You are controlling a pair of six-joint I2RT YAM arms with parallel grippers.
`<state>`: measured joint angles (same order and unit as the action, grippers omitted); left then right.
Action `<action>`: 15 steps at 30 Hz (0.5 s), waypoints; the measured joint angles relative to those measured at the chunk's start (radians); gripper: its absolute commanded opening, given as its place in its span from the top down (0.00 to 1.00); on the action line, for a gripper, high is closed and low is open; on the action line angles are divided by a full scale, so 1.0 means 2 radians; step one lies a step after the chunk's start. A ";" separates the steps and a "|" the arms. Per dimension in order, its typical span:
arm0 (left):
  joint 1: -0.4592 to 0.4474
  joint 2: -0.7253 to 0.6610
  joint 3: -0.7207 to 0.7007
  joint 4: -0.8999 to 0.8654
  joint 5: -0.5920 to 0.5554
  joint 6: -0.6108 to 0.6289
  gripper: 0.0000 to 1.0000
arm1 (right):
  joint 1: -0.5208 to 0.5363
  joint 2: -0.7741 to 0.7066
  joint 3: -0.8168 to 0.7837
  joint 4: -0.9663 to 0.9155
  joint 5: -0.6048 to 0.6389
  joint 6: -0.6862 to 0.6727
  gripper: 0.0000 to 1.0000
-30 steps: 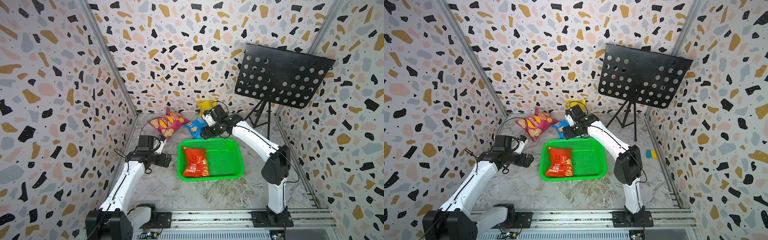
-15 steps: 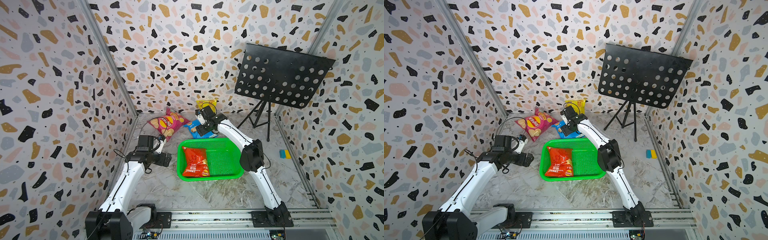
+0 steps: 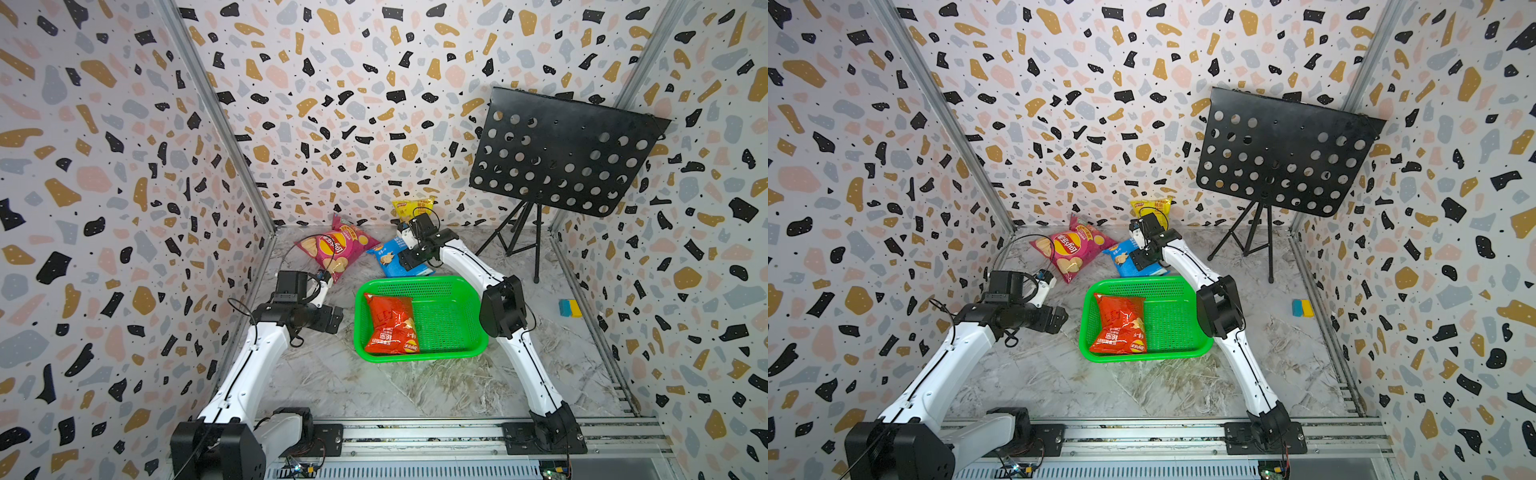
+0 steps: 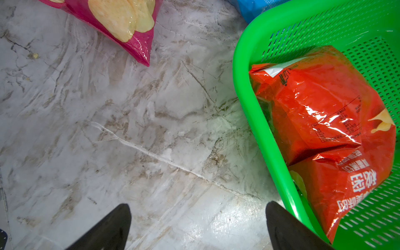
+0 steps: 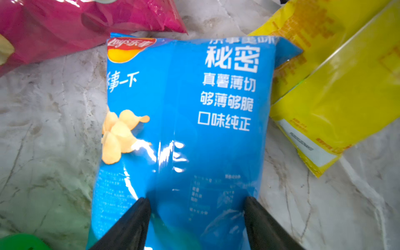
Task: Put the potato chips into the basket
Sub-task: Pick up the potato chip from the center of the board.
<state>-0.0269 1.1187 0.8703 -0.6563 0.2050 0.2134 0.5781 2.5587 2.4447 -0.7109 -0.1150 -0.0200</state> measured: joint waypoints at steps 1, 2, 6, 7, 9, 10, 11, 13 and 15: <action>0.000 0.000 0.000 0.000 0.000 0.000 0.00 | 0.001 0.001 0.000 0.003 -0.003 0.000 0.27; 0.000 0.000 0.000 0.000 0.000 0.000 0.00 | 0.001 0.002 0.002 0.004 -0.003 0.000 0.27; 0.000 0.000 0.000 0.000 0.000 0.000 0.00 | 0.002 0.008 0.014 0.004 -0.003 0.000 0.36; 0.000 0.000 0.000 0.000 0.000 0.000 0.00 | 0.002 0.010 0.016 0.004 -0.003 -0.001 0.42; 0.000 0.000 0.000 0.000 0.000 0.000 0.00 | 0.002 0.012 0.016 0.004 -0.003 0.000 0.52; 0.000 0.000 0.000 0.000 0.000 0.000 0.00 | 0.002 0.012 0.016 0.005 -0.002 -0.001 0.58; 0.000 0.000 0.000 0.000 0.000 0.000 0.00 | 0.002 0.012 0.016 0.005 -0.003 0.001 0.62; 0.000 0.000 0.000 0.000 0.000 0.000 0.00 | 0.002 0.012 0.019 0.007 -0.003 0.000 0.66; 0.000 0.000 0.000 0.000 0.000 0.000 0.00 | 0.004 0.012 0.023 0.009 -0.003 0.000 0.75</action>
<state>-0.0269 1.1191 0.8703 -0.6563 0.2050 0.2134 0.5858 2.5828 2.4905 -0.6933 -0.1207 -0.0204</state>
